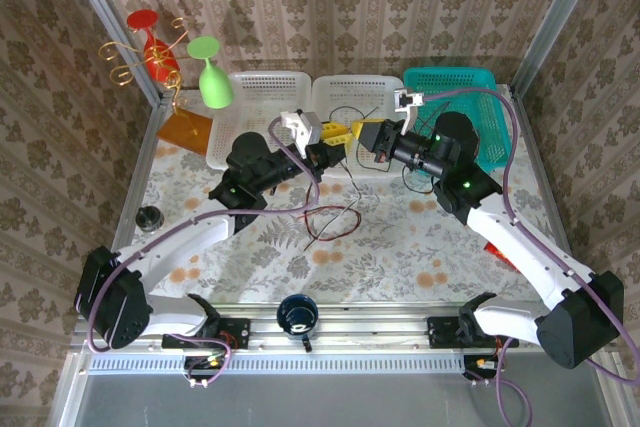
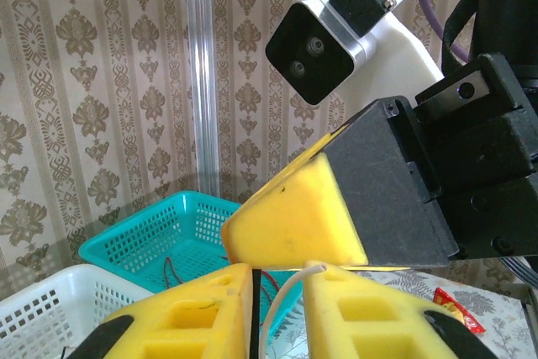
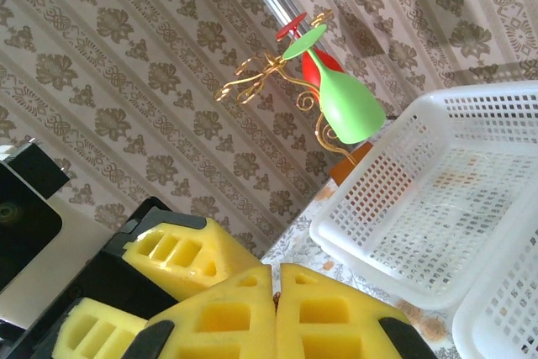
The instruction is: Untangle the cables
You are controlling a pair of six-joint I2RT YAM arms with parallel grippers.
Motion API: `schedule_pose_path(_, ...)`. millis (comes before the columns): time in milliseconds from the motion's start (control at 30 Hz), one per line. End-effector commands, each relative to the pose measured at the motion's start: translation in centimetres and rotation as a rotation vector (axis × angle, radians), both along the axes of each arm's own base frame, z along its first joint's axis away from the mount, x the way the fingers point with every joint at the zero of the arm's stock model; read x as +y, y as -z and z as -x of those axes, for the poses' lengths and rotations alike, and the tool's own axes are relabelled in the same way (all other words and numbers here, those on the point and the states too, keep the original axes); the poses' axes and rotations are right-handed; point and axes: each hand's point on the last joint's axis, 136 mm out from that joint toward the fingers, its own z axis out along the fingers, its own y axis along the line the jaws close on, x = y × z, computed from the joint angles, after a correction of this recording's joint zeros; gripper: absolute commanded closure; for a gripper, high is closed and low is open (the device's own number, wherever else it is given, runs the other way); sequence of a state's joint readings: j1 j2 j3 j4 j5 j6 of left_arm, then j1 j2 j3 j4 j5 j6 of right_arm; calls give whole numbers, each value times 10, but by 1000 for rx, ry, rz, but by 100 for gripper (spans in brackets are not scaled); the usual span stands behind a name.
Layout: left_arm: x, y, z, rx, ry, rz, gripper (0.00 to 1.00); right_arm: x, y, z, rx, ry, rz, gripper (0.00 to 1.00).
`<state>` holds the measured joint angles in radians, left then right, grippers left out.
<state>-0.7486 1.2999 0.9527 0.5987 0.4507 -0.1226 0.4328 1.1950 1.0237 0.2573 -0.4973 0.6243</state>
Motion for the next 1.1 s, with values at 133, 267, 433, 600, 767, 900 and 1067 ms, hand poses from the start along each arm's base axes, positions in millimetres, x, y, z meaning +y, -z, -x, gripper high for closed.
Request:
schedule_pose_path(133, 6, -22, 8, -59, -7, 46, 99, -2, -5, 6, -28, 8, 9, 100)
schedule_pose_path(267, 9, -21, 5, -52, -33, 47, 100, -4, -4, 6, -26, 18, 20, 100)
schedule_pose_path(433, 23, -24, 0, -77, -121, 48, 100, -11, -1, 5, -24, 60, 43, 100)
schedule_pose_path(600, 47, -27, -9, -100, -277, 40, 100, -33, 6, 2, -4, 179, 81, 100)
schedule_pose_path(767, 79, -28, -16, -139, -453, -3, 100, -63, 10, 5, -11, 329, 137, 100)
schedule_pose_path(900, 100, -32, -15, -197, -559, -26, 100, -92, 11, 8, -22, 469, 176, 100)
schedule_pose_path(1067, 136, -36, -14, -277, -737, -38, 100, -134, 14, 16, -24, 668, 207, 100)
